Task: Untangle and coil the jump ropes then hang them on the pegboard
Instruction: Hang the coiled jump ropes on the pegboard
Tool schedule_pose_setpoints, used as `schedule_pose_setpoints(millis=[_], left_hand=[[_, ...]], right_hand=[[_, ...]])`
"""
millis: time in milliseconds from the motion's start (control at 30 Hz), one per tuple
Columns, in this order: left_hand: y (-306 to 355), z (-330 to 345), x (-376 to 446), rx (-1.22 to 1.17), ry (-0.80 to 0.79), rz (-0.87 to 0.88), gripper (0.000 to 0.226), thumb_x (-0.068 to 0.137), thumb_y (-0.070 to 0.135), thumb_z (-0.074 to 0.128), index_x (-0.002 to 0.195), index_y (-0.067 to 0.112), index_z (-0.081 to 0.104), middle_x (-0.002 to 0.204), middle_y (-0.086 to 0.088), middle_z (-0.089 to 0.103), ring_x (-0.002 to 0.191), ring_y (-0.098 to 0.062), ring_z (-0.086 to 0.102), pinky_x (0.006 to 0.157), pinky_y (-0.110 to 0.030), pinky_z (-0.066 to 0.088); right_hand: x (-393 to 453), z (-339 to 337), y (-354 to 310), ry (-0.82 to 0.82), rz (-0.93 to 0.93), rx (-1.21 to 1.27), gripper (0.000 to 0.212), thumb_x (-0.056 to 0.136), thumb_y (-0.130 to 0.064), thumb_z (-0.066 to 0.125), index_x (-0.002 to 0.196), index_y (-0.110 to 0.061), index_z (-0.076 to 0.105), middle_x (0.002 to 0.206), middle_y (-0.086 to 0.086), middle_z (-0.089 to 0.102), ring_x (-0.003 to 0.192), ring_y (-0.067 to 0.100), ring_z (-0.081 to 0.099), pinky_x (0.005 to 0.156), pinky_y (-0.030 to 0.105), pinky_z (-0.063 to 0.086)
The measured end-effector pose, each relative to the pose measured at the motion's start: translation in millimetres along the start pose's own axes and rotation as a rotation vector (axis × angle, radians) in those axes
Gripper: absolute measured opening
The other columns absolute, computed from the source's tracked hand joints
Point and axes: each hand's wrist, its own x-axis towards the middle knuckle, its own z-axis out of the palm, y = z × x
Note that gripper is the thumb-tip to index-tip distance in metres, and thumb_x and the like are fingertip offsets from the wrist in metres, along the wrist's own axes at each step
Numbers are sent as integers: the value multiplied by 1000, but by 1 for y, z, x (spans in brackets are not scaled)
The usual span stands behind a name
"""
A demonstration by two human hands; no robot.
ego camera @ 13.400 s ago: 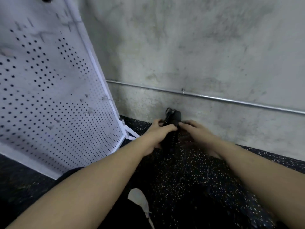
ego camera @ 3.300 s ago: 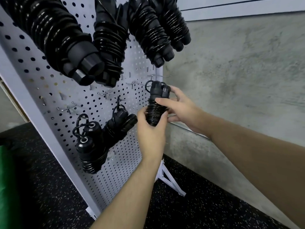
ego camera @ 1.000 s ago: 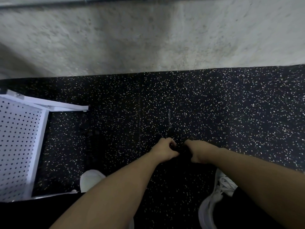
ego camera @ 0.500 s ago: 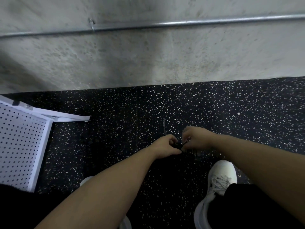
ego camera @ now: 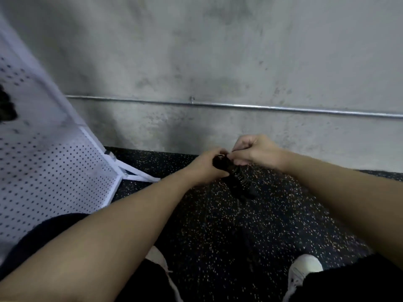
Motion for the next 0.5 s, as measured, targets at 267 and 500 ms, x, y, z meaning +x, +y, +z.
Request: schedule_pose_setpoints(millis=[267, 500], left_hand=[[28, -106, -71, -176, 353, 40, 43, 86, 7, 78, 116, 28, 55, 106, 3, 64, 104, -23, 66, 93, -49, 58], [15, -159, -95, -600, 880, 18, 31, 83, 23, 83, 96, 41, 61, 101, 6, 69, 94, -19, 70, 81, -36, 59]], right_hand=[[1, 53, -129, 144, -237, 78, 22, 91, -19, 75, 109, -23, 63, 92, -2, 66, 81, 13, 63, 70, 24, 53], [49, 100, -185, 84, -444, -232, 49, 90, -19, 72, 134, -26, 51, 118, -1, 61, 107, 17, 62, 96, 42, 54]])
